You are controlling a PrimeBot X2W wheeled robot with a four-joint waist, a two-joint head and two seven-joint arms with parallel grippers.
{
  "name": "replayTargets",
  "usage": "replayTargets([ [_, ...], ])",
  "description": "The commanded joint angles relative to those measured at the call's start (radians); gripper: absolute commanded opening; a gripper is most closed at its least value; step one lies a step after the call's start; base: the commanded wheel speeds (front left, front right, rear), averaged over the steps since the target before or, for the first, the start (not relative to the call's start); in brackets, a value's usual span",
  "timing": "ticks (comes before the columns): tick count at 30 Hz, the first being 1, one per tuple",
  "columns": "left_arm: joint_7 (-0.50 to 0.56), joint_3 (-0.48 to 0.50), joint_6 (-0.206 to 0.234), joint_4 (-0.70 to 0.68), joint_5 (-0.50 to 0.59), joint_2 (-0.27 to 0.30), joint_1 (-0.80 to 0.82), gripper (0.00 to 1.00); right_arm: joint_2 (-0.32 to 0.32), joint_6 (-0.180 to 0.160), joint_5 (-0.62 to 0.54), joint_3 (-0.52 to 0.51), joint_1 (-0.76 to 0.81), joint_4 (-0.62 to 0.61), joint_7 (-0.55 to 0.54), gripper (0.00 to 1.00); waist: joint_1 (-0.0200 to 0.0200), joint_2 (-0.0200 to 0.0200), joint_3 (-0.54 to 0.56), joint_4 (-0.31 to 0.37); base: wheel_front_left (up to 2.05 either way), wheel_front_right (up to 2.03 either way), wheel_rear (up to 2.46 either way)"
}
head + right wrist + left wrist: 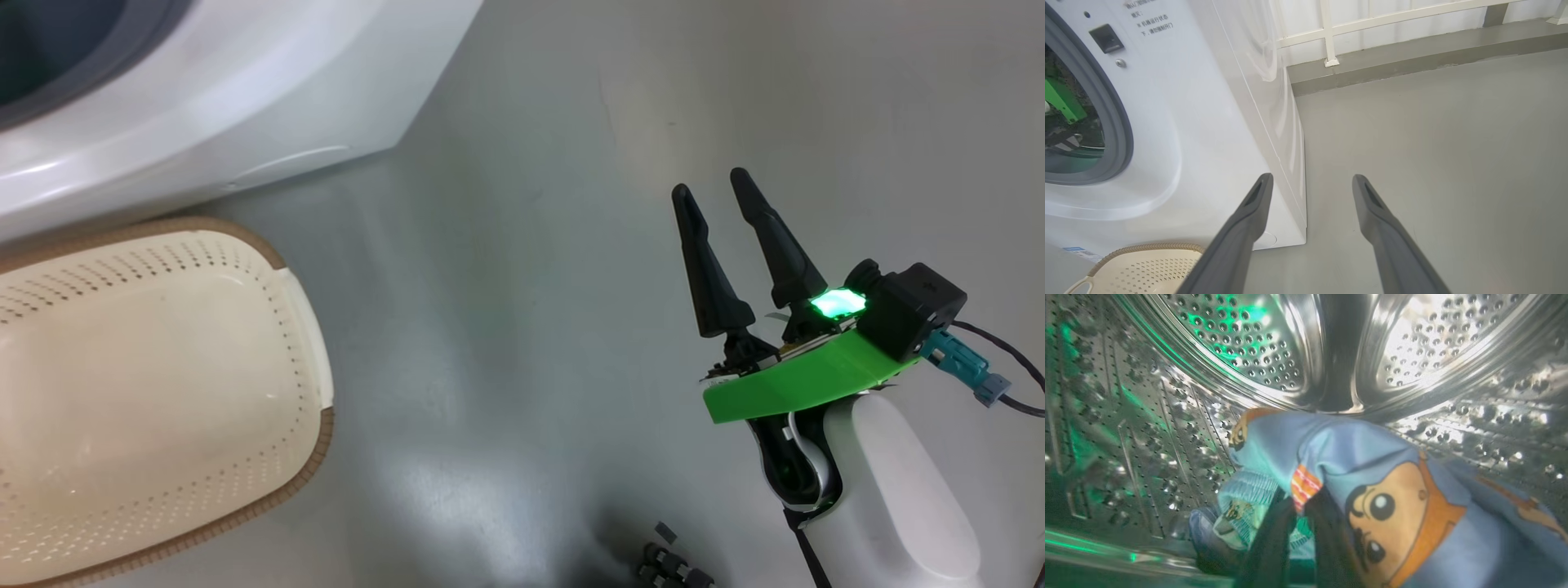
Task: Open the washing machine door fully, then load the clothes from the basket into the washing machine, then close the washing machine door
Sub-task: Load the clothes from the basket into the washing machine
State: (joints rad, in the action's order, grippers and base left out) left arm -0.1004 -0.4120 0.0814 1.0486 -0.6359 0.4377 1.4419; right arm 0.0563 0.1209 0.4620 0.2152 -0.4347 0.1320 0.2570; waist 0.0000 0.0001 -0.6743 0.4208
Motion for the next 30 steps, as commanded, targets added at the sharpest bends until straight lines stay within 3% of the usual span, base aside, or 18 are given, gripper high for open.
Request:
replayTargets([
  [1,0.002,0.0,0.01,0.001,0.019,0.029,0.028,1.0,-0.004,0.01,0.007,0.014,0.013,-0.025,0.005,1.0,0.0,-0.0001,-0.013,0.009,0.0,0.0,0.0],
  [19,-0.064,-0.041,-0.099,0.153,-0.001,-0.075,-0.022,1.0,-0.005,0.01,-0.009,0.008,0.0,-0.003,0.005,1.0,0.0,-0.0001,0.084,-0.087,0.0,0.0,0.0],
  [30,-0.15,-0.044,-0.152,0.102,-0.016,-0.115,-0.142,1.0,0.015,0.01,-0.008,-0.012,0.015,0.007,0.005,1.0,0.0,-0.0001,0.165,-0.157,0.0,0.0,0.0],
])
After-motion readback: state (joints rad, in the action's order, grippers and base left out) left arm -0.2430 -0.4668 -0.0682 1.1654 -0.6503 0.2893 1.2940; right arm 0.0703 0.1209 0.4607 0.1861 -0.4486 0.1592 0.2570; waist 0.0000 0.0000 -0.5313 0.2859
